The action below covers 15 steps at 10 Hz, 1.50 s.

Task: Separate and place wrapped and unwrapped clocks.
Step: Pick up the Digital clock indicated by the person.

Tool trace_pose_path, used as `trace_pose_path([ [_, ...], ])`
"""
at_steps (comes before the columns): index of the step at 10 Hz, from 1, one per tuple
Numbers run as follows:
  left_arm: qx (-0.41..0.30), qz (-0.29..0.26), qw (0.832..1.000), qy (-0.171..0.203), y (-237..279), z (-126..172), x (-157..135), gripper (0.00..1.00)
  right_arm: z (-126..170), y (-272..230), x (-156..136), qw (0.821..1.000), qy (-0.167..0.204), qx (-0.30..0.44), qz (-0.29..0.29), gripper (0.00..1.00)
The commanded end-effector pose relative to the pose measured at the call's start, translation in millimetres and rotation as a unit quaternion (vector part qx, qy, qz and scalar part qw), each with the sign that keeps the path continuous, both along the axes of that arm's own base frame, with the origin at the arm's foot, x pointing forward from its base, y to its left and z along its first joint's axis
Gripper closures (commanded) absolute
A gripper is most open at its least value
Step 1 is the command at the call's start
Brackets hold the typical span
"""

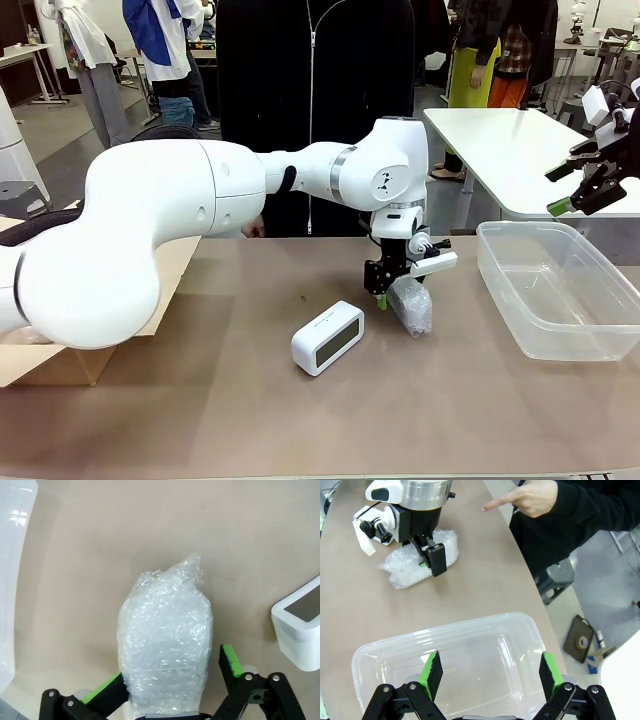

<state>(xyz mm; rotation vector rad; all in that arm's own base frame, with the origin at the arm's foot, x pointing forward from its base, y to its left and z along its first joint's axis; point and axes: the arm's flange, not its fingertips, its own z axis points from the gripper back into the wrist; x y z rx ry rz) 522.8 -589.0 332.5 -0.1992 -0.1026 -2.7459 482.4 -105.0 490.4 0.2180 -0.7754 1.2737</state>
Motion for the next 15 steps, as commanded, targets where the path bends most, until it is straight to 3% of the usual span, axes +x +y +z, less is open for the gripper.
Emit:
trace_pose_path([
  [1, 0.016, -0.022, 1.0, -0.015, -15, 2, 22, 0.2, 0, 0, 0, 1.0, -0.002, -0.001, 0.004, 0.0],
  [2, 0.011, -0.024, 0.999, -0.023, -17, 4, 21, 0.4, 0, 0, 0, 1.0, -0.002, -0.001, 0.004, 0.0],
  [3, 0.008, -0.028, 0.999, -0.03, -19, 7, 20, 0.24, 0, 0, 0, 1.0, -0.002, -0.001, 0.004, 0.0],
  [4, -0.004, -0.034, 0.999, -0.035, -21, 10, 19, 0.6, 0, 0, 0, 1.0, -0.002, -0.001, 0.004, 0.0],
  [5, -0.019, -0.038, 0.998, -0.036, -23, 13, 18, 0.44, 0, 0, 0, 1.0, -0.002, -0.001, 0.004, 0.0],
  [6, -0.027, -0.04, 0.998, -0.039, -25, 16, 17, 0.8, 0, 0, 0, 1.0, -0.002, -0.001, 0.004, 0.0],
  [7, -0.032, -0.045, 0.998, -0.042, -27, 19, 15, 0.64, 0, 0, 0, 1.0, -0.002, -0.001, 0.004, 0.0],
  [8, -0.035, -0.048, 0.997, -0.042, -28, 21, 14, 1.0, 0, 0, 0, 1.0, -0.002, -0.001, 0.004, 0.0],
  [9, -0.035, -0.049, 0.997, -0.043, -27, 23, 14, 0.84, 0, 0, 0, 1.0, -0.002, -0.001, 0.004, 0.0],
  [10, -0.033, -0.054, 0.997, -0.04, -26, 24, 13, 1.0, 0, 0, 0, 1.0, -0.002, -0.001, 0.004, 0.0],
  [12, -0.028, -0.051, 0.997, -0.04, -24, 27, 11, 1.0, 0, 0, 0, 1.0, -0.002, -0.001, 0.004, 0.0],
  [13, -0.025, -0.044, 0.998, -0.044, -22, 32, 10, 0.65, 0, 0, 0, 1.0, -0.002, -0.001, 0.004, 0.0],
  [14, -0.024, -0.031, 0.998, -0.046, -20, 36, 9, 0.65, 0, 0, 0, 1.0, -0.002, -0.001, 0.004, 0.0],
  [15, -0.025, -0.002, 0.998, -0.055, -17, 41, 8, 0.85, 0, 0, 0, 1.0, -0.002, -0.001, 0.004, 0.0],
])
